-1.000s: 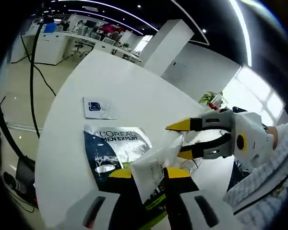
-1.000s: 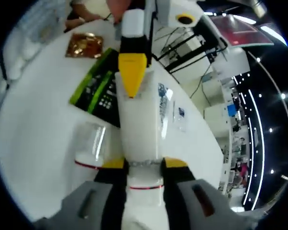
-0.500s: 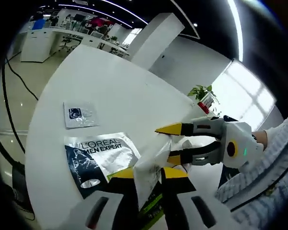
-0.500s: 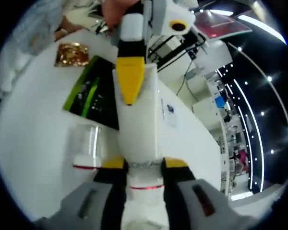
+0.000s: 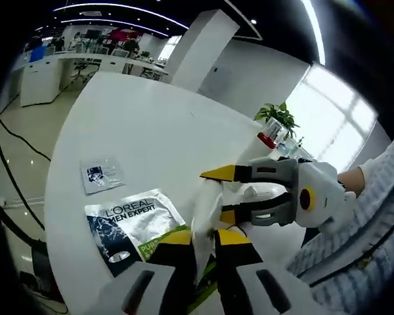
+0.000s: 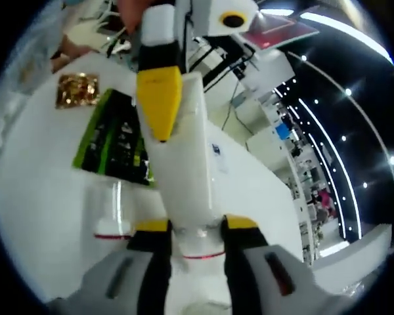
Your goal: Arrange the skincare products in the storage area until every visible bottle or jar stands upright without overlapping.
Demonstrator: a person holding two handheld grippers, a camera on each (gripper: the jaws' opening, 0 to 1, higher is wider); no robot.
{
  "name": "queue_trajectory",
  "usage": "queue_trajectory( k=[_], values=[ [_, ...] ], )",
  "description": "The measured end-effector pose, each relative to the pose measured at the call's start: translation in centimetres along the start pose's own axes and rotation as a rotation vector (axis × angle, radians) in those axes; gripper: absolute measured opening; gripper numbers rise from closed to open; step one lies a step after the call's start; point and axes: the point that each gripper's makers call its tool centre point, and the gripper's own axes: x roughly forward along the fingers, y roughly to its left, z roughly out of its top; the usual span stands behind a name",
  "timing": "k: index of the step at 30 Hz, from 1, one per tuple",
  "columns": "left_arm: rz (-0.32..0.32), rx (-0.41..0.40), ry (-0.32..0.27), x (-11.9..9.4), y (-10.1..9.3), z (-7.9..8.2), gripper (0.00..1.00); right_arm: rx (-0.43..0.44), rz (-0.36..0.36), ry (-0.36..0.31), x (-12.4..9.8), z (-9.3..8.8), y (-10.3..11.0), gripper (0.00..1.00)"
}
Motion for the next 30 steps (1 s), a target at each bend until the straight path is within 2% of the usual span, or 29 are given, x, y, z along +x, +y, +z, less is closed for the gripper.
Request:
queue_trajectory(
  k=[8,12,16,18,21,30],
  values=[
    [0.010,0.051,-0.005,-0.4,-0.8,1.6,0.10,0.146,-0.035,-0.030,-0.4,0.0,-0.8,0.28],
    [0.012,0.086,-0.036,-0.5,-1.7,2.9,0.10,0.215,-0.052,-0.033,-0.7,-0.3,-1.2,0.28],
    [-0.003,0.074,-0.086,-0.8,-2.5,5.0,0.10,0.377,-0.065,-0.067,-1.2,0.1,-1.8,0.28],
    [0.001,0.080,-0.089,-0.8,-2.7,5.3,0.10,0.402,-0.074,-0.075,-1.2,0.2,-2.0,0.29],
    [0.020,0.155,-0.091,-0.6,-3.3,5.8,0.10,0.451,-0.096,-0.074,-1.3,-0.2,-2.1,0.29],
    [-0.004,0.186,-0.125,0.2,-4.8,7.1,0.10,0.582,-0.128,-0.082,-2.0,-0.9,-2.6,0.29]
  ],
)
